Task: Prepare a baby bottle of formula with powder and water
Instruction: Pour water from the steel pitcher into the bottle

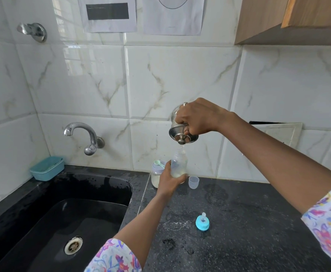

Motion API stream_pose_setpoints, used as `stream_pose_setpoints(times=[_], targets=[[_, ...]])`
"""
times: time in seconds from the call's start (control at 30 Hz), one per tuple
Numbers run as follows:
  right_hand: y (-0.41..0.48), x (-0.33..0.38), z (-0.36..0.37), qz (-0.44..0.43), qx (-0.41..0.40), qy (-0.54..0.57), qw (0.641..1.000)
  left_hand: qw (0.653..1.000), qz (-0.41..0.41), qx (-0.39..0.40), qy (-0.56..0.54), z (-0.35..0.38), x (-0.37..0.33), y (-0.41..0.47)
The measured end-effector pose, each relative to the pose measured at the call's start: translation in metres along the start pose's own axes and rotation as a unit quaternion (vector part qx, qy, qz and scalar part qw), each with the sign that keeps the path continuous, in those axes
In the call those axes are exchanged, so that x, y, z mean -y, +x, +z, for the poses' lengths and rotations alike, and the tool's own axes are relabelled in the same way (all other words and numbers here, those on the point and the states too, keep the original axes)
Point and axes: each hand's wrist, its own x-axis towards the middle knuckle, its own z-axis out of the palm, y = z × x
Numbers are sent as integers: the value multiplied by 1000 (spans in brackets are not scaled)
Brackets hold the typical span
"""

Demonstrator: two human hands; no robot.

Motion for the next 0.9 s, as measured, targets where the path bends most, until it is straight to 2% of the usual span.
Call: stream_pose_setpoints(times=[0.9], targets=[[0,-4,-6,-6,-16,-21,1000,1000,6,-12,1,2,2,1]])
